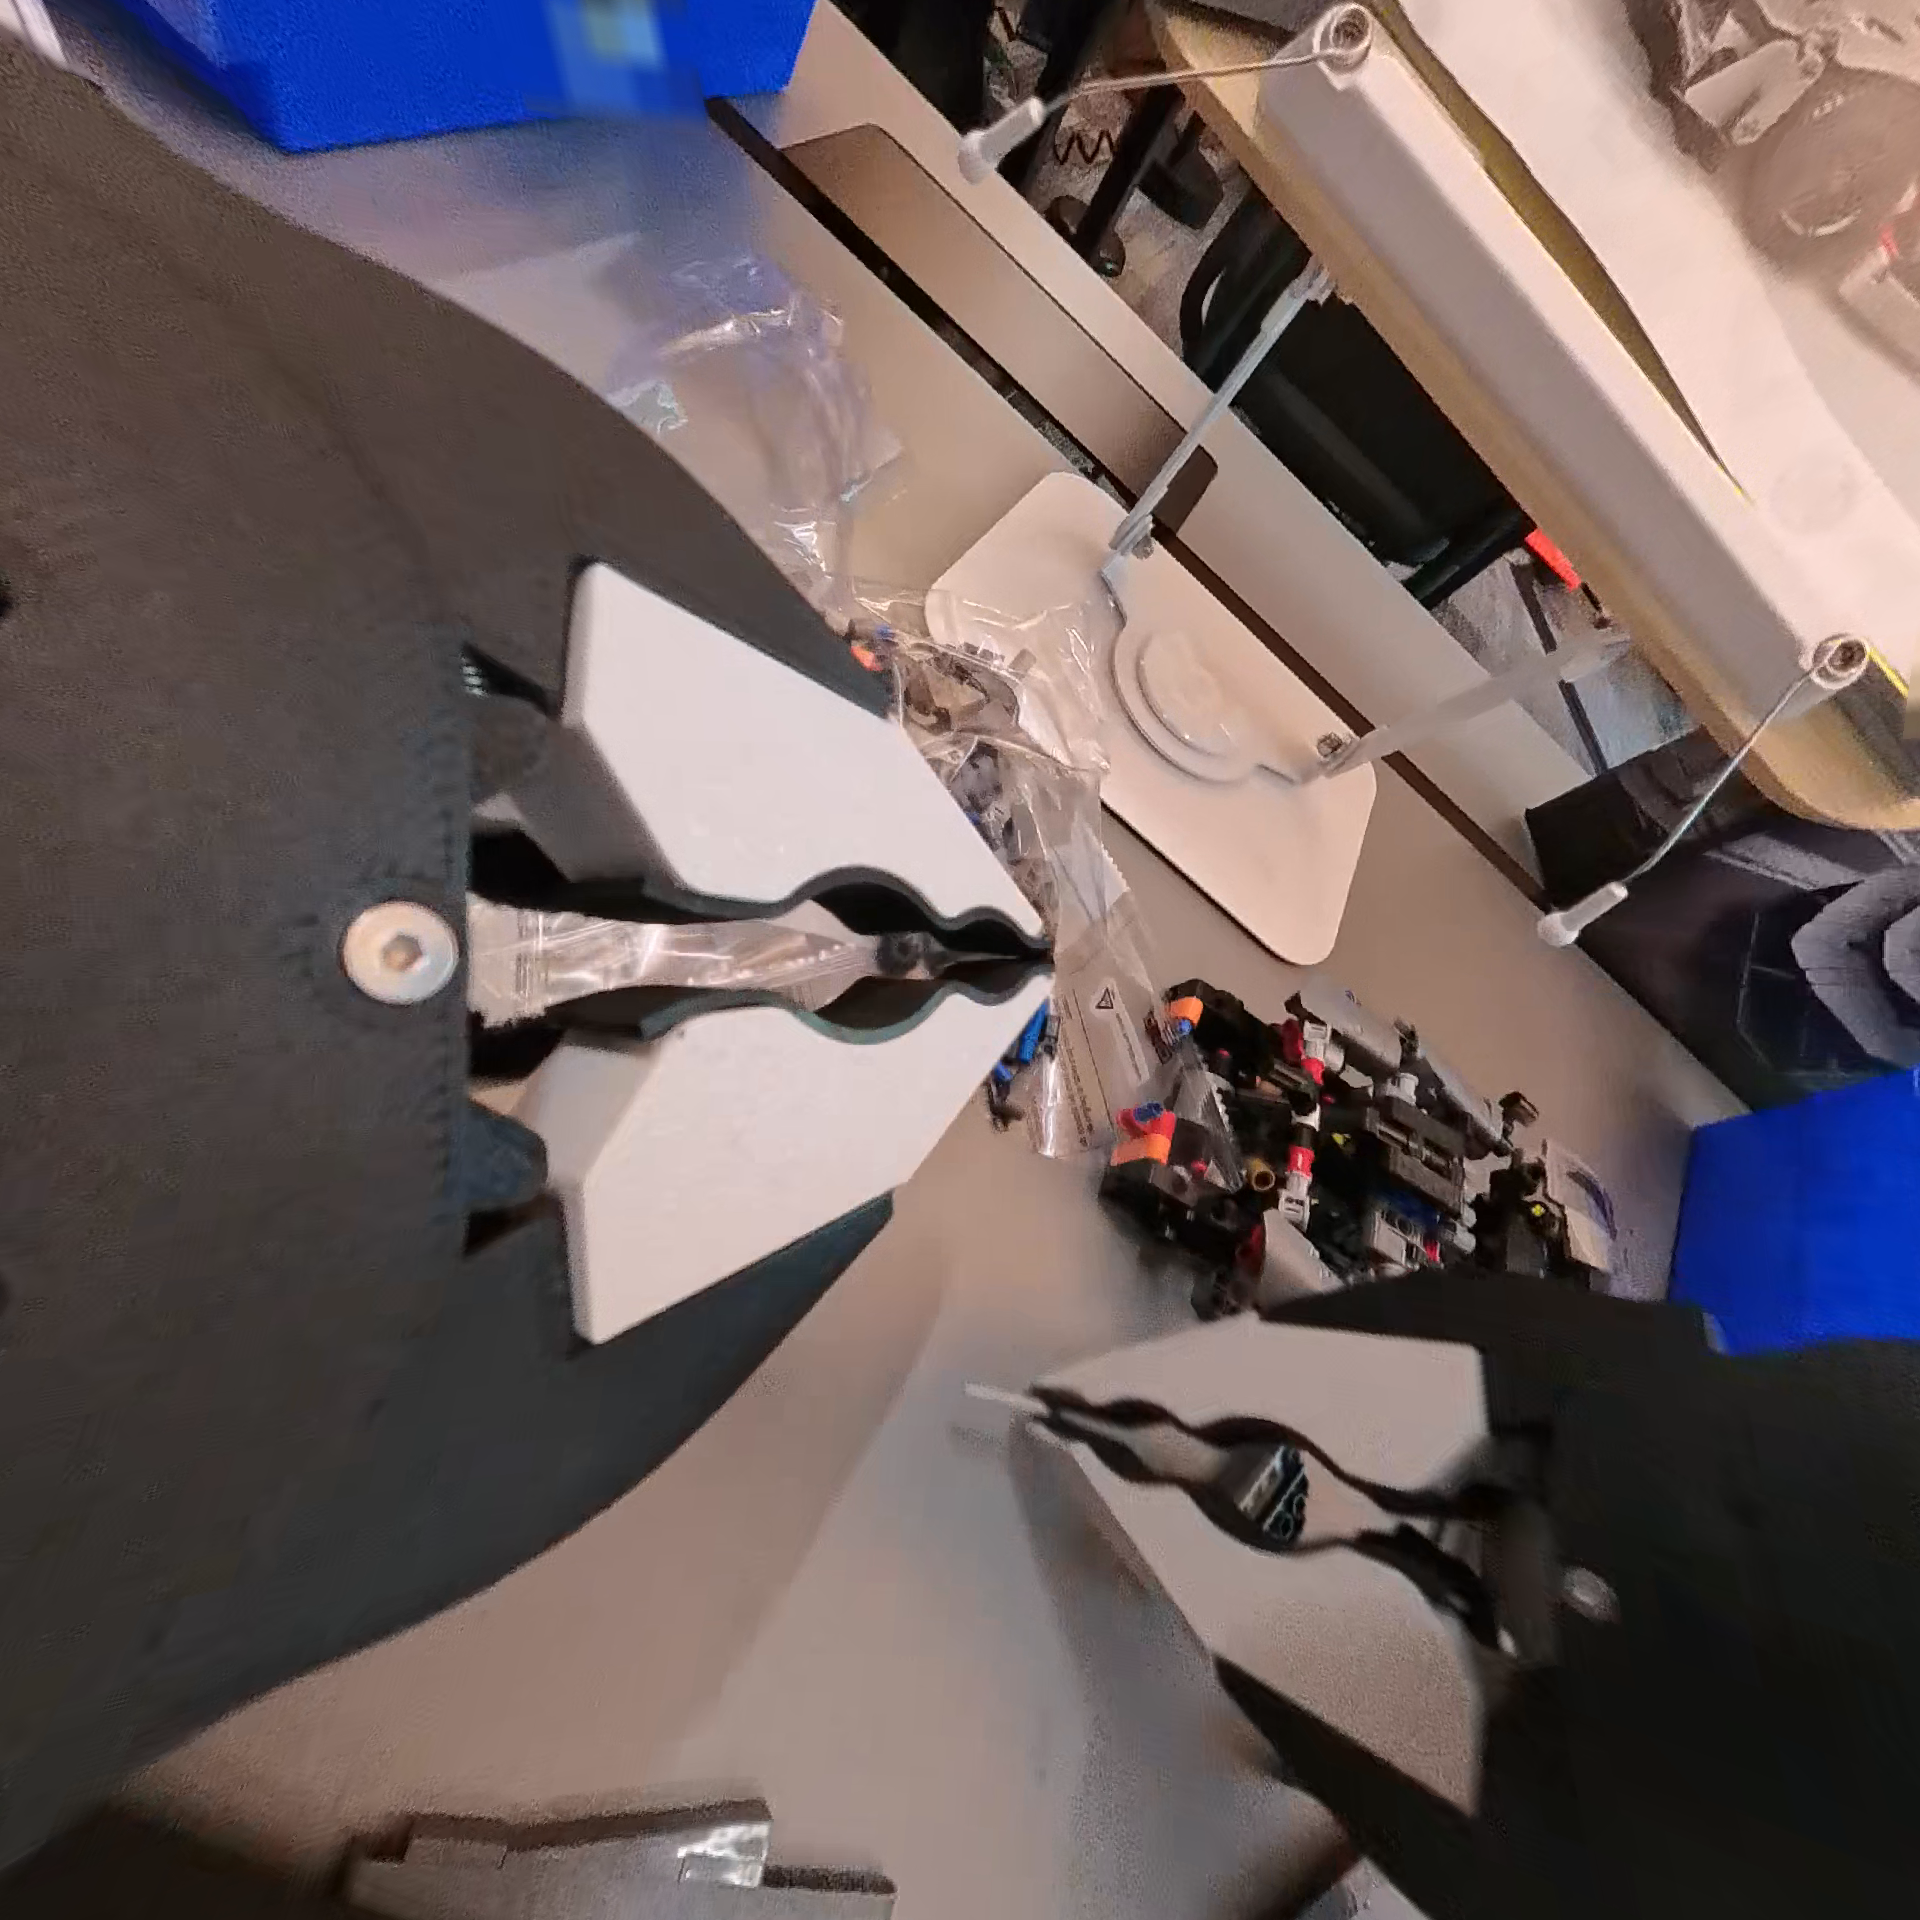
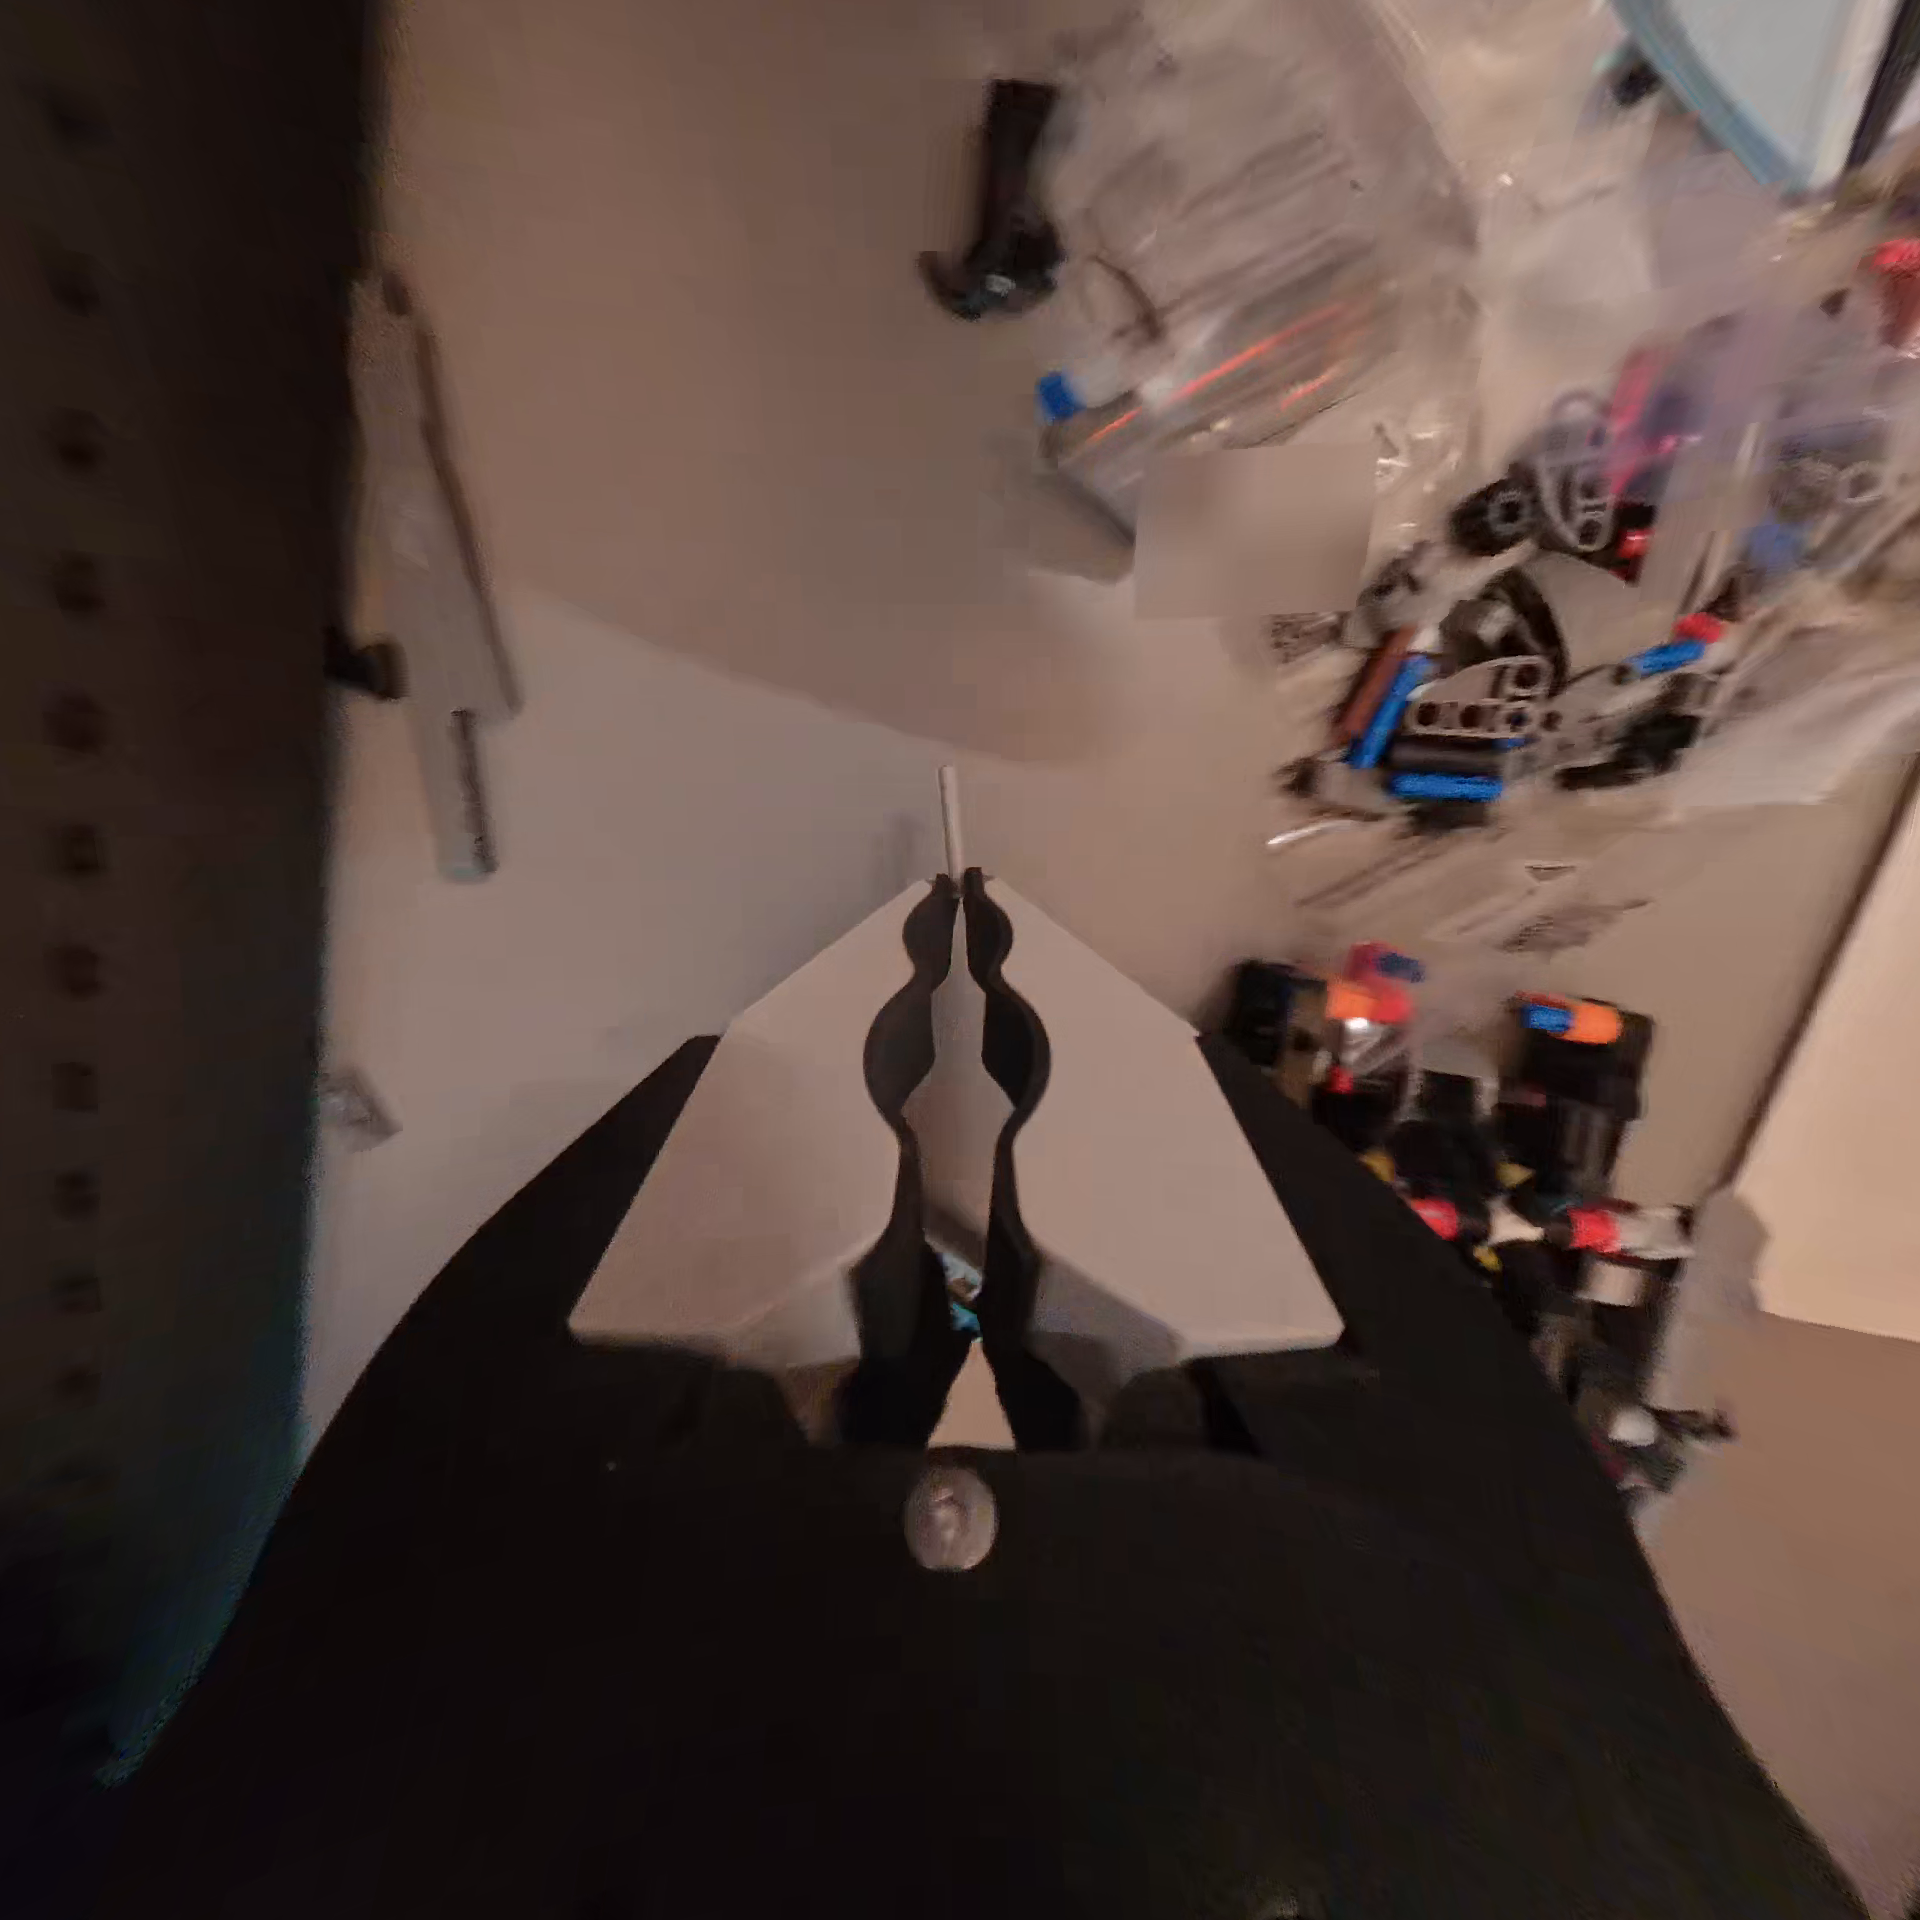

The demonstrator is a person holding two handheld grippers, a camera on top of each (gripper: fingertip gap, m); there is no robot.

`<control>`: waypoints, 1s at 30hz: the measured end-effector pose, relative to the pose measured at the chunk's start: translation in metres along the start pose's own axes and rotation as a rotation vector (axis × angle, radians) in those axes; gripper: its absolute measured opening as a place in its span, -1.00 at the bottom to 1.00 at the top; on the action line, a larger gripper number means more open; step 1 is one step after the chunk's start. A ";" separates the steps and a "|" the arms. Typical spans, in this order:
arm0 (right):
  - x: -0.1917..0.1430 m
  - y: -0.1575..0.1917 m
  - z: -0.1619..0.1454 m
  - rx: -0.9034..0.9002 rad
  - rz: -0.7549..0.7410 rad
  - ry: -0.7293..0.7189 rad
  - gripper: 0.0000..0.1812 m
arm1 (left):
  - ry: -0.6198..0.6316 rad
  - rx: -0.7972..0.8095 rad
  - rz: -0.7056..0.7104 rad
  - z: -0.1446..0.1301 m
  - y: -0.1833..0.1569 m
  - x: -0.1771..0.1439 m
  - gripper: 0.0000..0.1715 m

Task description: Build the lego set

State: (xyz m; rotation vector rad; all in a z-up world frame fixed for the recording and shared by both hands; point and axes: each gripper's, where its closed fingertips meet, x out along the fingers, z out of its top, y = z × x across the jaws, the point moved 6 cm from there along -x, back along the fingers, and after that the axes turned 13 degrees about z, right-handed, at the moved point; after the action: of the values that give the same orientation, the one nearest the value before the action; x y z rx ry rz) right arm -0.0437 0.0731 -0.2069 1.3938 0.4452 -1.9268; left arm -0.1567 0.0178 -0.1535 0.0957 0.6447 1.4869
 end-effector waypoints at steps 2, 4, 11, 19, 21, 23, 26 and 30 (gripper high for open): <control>-0.002 -0.021 0.013 0.022 -0.111 -0.061 -1.00 | 0.002 0.000 0.006 0.000 0.000 0.001 -1.00; -0.014 -0.046 0.025 0.100 -0.259 -0.153 -0.99 | 0.004 0.005 0.013 0.000 0.000 0.001 -1.00; -0.029 -0.049 0.017 0.163 -0.289 -0.143 -0.83 | -0.003 -0.064 0.036 -0.001 0.011 -0.003 -1.00; 0.006 -0.017 0.027 0.140 -0.047 -0.106 -0.85 | 0.017 -0.098 0.042 -0.004 0.014 -0.001 -1.00; 0.021 -0.020 0.027 0.176 -0.034 -0.062 -0.79 | 0.011 -0.105 0.040 -0.004 0.015 -0.001 -1.00; 0.023 -0.022 0.036 0.172 -0.041 -0.105 -0.78 | 0.014 -0.102 0.042 -0.004 0.015 -0.001 -1.00; 0.025 -0.024 0.040 0.148 -0.097 -0.093 -0.74 | 0.013 -0.103 0.042 -0.004 0.015 -0.001 -1.00; 0.031 -0.023 0.049 0.087 -0.146 -0.107 -0.77 | 0.010 -0.104 0.038 -0.004 0.015 -0.001 -1.00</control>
State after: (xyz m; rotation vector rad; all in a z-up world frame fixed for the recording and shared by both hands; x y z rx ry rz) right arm -0.0987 0.0478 -0.2205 1.3360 0.4270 -2.1507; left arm -0.1716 0.0170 -0.1503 0.0205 0.5756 1.5551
